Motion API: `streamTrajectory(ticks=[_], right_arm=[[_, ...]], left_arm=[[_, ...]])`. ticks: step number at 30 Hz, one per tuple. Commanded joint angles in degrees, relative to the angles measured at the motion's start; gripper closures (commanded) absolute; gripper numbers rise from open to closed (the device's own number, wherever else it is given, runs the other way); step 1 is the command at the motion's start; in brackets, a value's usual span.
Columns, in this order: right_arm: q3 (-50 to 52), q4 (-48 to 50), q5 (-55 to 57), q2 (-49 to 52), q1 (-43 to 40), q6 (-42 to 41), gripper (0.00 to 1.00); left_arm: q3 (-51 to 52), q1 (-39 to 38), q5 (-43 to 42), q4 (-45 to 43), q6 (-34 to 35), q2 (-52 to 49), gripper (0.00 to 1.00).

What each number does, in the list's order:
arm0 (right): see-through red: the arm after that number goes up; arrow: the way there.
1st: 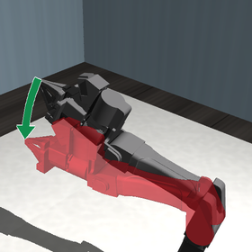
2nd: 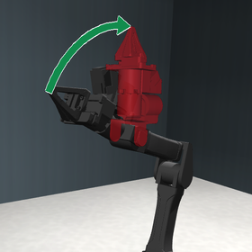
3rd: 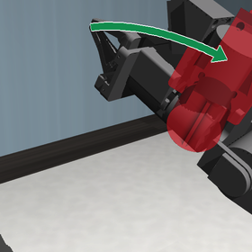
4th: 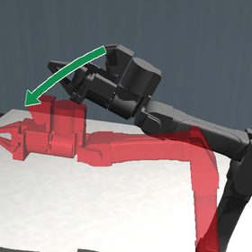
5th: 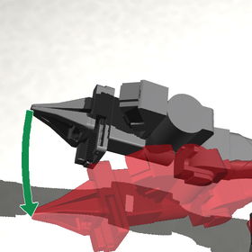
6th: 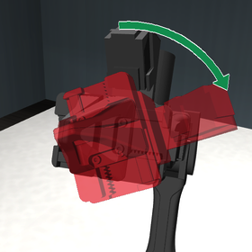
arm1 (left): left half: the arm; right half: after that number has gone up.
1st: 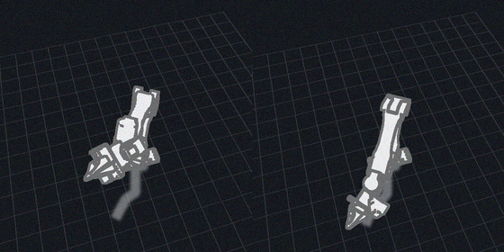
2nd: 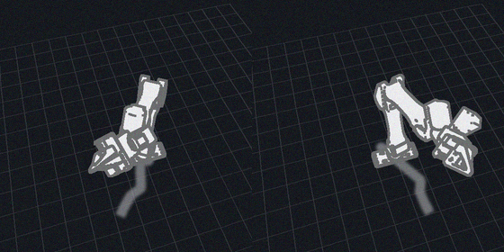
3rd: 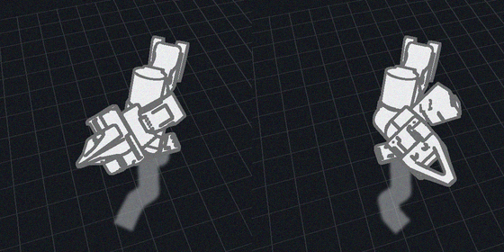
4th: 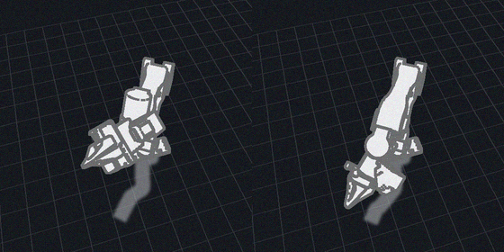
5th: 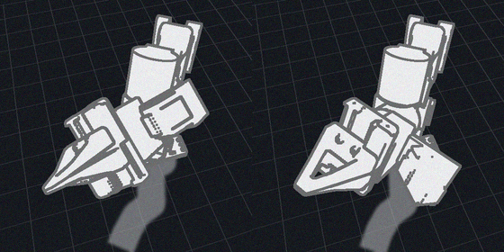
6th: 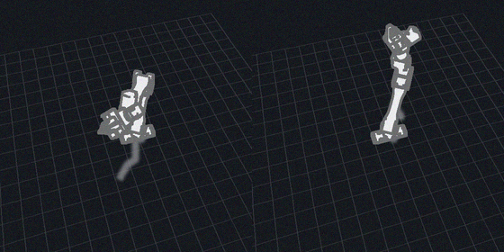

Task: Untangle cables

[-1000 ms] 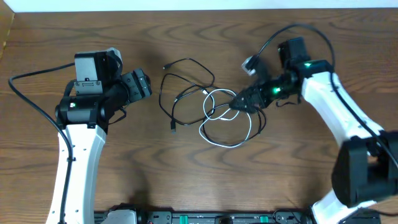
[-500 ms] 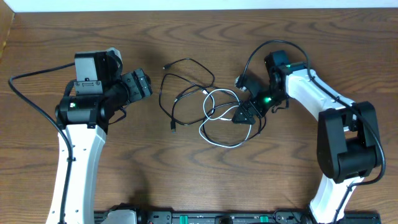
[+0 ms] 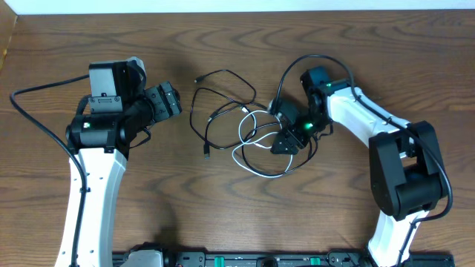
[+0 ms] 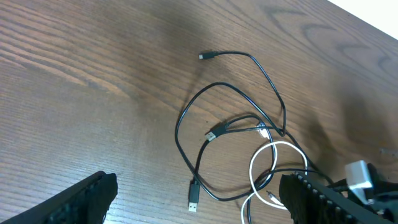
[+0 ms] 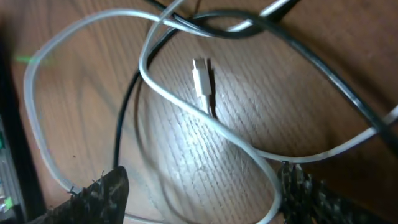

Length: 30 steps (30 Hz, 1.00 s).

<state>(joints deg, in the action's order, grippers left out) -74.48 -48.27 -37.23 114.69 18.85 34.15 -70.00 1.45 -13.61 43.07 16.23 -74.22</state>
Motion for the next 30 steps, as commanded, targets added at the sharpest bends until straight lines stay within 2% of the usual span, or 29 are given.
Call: streamTrajectory(ticks=[1,7,8,10,13,20,26,30], right_arm=[[3.2,1.9,0.9,0.7,0.5,0.8,0.28],[6.8,6.0,0.8,0.7,0.5,0.6,0.34],[7.0,6.1,0.6,0.7,0.5,0.6,0.38],[7.0,6.1,-0.2,0.7,0.5,0.6,0.54],[7.0,6.1,-2.4,0.7,0.5,0.6,0.99],[7.0,5.9,-9.7,0.7,0.3,-2.8,0.99],[4.6,4.7,-32.0,-0.8,-1.7,-2.8,0.99],[2.0,4.8,-42.5,-2.6,-3.2,-3.7,0.99]], left_arm=[[-0.7,0.3,0.0,-0.1,-1.0,0.0,0.11],[-0.7,0.3,0.0,-0.1,-1.0,0.0,0.11],[-0.7,0.3,0.0,-0.1,-1.0,0.0,0.11],[-0.7,0.3,0.0,-0.1,-1.0,0.0,0.11],[-0.7,0.3,0.0,-0.1,-1.0,0.0,0.11],[-0.7,0.3,0.0,-0.1,-1.0,0.0,0.11],[-0.7,0.3,0.0,0.0,-1.0,0.0,0.11],[-0.7,0.3,-0.1,0.0,-1.0,0.0,0.11]])
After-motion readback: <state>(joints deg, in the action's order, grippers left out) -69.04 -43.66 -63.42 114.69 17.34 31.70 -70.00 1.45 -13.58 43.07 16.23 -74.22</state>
